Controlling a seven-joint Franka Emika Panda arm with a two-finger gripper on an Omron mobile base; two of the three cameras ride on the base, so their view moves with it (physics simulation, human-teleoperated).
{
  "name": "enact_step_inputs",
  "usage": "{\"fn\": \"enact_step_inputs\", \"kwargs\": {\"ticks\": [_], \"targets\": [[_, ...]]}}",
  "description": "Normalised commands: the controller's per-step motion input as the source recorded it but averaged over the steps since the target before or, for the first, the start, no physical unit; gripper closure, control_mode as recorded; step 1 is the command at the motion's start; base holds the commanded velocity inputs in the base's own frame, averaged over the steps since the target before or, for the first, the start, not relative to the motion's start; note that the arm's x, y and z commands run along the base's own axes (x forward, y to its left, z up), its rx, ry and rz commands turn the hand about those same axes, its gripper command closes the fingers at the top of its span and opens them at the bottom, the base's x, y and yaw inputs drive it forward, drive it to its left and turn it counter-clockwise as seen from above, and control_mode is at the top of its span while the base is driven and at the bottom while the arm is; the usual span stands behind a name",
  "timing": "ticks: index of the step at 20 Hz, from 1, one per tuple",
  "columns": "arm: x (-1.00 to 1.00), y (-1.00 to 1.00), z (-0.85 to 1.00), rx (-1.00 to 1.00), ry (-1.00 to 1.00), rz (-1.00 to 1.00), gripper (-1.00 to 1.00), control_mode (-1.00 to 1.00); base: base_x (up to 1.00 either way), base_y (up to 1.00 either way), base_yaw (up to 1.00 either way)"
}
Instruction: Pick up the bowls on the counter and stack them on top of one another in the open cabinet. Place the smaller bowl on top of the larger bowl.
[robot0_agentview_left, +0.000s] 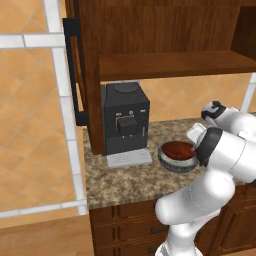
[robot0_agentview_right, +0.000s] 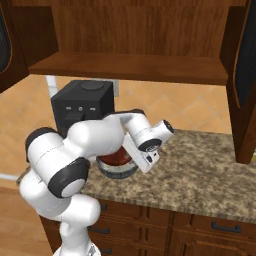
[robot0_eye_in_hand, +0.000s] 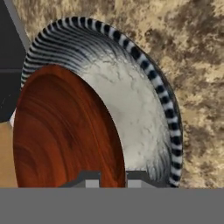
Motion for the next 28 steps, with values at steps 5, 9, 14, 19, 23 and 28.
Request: {"fn": "enact_step_inputs", "kwargs": {"ticks": [5,9,14,19,23,28], "targets": [[0.18,0.0,-0.31,-0.01,0.0,-0.01,1.0,-1.0,0.0,0.0,0.0],[0.18,0.0,-0.28,-0.01,0.0,0.0,1.0,-1.0,0.0,0.0,0.0],[0.12,0.02,-0.1,0.0,0.0,-0.01,-1.0,-1.0,0.0,0.0,0.0],[0.0,0.02,0.07,0.0,-0.05,0.0,-1.0,-1.0,0.0,0.0,0.0],[0.0,0.06,0.31,-0.01,-0.05,0.0,-1.0,-1.0,0.0,0.0,0.0],[0.0,0.2,0.64,-0.09,-0.06,0.0,-1.0,-1.0,0.0,0.0,0.0]]}}
